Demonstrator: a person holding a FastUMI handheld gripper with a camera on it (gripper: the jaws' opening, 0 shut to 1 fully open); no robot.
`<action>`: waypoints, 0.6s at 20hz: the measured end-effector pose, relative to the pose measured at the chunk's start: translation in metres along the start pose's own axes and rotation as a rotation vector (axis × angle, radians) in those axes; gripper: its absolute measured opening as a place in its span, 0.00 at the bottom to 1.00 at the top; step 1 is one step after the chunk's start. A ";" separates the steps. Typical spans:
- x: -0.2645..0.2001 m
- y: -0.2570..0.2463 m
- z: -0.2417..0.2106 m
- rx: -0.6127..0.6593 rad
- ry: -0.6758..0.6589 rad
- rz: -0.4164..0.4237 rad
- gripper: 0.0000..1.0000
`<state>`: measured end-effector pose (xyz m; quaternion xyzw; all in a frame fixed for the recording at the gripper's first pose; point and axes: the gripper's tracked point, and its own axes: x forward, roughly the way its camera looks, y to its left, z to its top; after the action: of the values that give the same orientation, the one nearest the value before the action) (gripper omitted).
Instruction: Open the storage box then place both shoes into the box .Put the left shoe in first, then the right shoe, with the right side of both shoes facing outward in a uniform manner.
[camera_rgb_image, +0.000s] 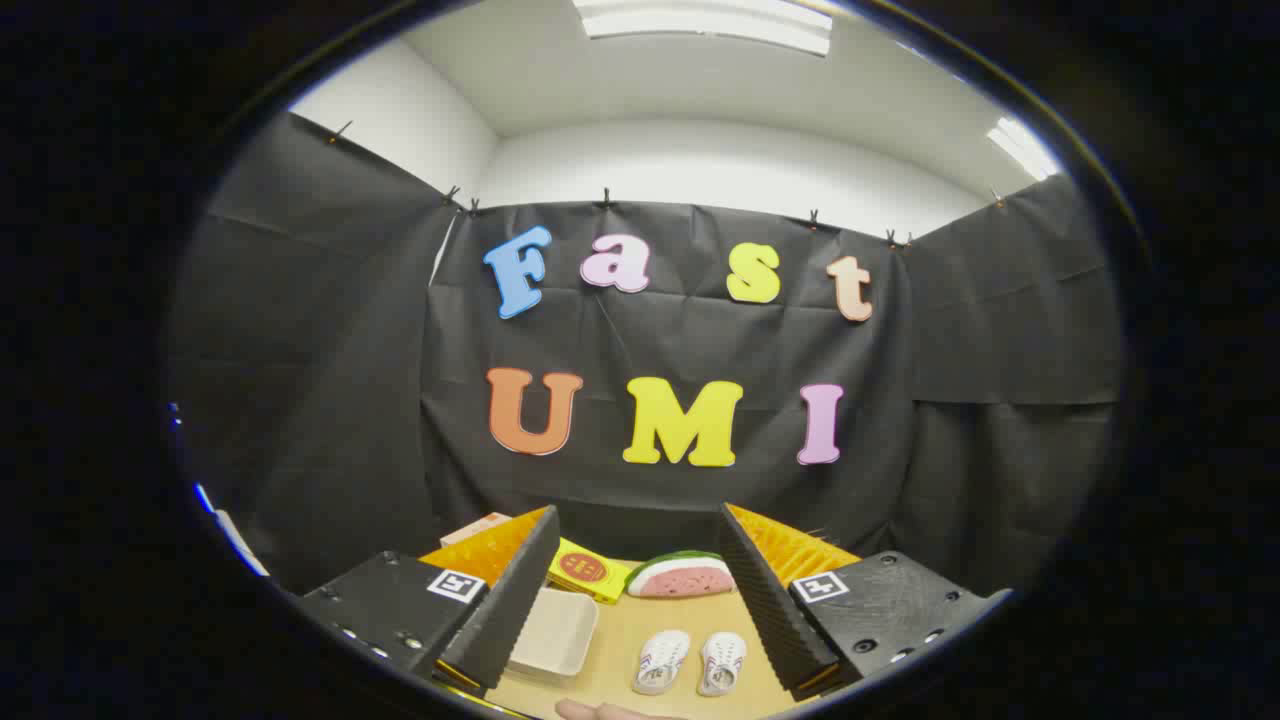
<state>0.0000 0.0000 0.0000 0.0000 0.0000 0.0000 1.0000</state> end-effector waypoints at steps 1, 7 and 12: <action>0.000 -0.001 -0.001 0.000 0.003 -0.004 0.95; 0.005 -0.009 -0.005 0.013 0.014 -0.026 0.95; 0.012 -0.023 -0.015 0.031 0.028 -0.044 0.95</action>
<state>0.0118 -0.0234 -0.0146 0.0157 0.0138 -0.0219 0.9995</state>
